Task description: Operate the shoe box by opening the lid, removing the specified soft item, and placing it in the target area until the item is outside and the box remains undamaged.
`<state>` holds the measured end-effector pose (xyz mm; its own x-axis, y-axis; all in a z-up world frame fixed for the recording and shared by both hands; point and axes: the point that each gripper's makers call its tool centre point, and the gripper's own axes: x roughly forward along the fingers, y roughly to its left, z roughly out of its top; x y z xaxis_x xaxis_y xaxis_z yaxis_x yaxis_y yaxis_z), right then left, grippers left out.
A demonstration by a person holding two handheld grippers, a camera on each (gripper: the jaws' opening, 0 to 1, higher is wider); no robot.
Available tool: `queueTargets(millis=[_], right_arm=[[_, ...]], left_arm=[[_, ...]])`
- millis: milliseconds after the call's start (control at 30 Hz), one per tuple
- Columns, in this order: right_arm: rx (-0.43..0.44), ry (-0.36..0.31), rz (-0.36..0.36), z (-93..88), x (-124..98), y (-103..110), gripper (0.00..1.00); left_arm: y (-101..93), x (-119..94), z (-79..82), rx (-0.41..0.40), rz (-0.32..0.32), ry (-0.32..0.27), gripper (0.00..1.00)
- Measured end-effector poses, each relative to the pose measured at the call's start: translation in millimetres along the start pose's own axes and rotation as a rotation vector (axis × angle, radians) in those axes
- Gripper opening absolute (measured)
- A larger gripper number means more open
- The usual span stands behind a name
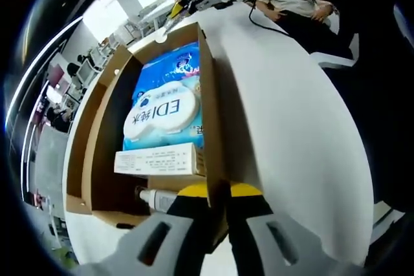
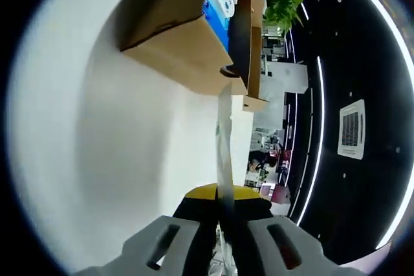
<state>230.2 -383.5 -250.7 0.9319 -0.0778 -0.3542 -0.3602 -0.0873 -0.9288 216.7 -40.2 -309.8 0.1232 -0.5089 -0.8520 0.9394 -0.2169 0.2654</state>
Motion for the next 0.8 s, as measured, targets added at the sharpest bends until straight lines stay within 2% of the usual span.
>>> queueTargets(millis=[200,567,800], right_arm=[[0.009,-0.009,0.028,-8.2,23.9,15.4,0.01],[0.024,-0.024,0.086,1.7,38.7,31.8,0.01],[0.021,-0.034,0.098,7.3,39.5,35.8,0.01]], left_arm=[[-1.0,0.4,-0.5,0.014,0.009,0.015,0.07],[0.2,-0.1,-0.4,0.008,0.004,0.008,0.07],[0.4,0.0,-0.8,0.004,0.007,0.009,0.07]])
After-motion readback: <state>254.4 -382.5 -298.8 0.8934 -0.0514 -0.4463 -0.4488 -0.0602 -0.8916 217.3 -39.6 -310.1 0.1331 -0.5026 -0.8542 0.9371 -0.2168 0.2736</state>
